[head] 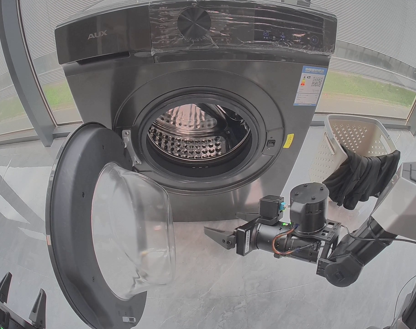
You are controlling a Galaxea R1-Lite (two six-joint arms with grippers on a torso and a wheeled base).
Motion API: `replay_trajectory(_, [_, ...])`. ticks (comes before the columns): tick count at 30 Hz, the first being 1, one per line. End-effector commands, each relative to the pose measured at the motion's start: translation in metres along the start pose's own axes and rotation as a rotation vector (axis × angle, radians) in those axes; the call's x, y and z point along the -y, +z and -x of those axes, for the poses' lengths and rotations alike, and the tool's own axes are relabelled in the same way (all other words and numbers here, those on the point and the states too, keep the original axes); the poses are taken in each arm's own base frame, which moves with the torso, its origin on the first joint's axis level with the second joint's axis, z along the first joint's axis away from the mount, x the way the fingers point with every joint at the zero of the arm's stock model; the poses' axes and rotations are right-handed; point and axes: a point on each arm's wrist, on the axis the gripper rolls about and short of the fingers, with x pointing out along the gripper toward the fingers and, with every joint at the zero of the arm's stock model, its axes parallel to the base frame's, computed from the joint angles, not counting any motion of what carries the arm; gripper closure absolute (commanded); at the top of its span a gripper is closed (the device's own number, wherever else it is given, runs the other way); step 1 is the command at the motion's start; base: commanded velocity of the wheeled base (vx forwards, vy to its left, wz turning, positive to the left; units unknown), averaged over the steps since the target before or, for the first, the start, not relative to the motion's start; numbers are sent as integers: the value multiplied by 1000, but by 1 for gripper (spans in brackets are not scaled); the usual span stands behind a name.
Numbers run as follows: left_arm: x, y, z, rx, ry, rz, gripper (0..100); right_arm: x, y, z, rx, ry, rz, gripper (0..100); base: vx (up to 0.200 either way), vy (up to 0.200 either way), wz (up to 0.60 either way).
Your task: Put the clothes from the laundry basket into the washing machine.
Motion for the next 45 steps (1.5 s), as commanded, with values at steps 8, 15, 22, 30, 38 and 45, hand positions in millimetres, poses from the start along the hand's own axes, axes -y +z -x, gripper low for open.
replay_trajectory(8, [0,-5,0,2,0,1,0,0,-24,-43,-53,-32,1,0,0,0,0])
replay_trajectory(15, [0,-5,0,2,0,1,0,-20,-32,-58,-63,19,-15,0,0,0,0])
replay_trajectory(22, [0,-5,0,2,0,1,0,-43,-43,-77,-54,67,-7,0,0,0,0])
replay_trajectory(30, [0,-5,0,2,0,1,0,-53,-28,-94,25,77,-31,0,0,0,0])
replay_trajectory(38, [0,-5,0,2,0,1,0,-47,-29,-100,-4,64,-31,0,0,0,0])
replay_trajectory(45, [0,-5,0,2,0,1,0,-50,-33,-121,-25,60,-31,0,0,0,0])
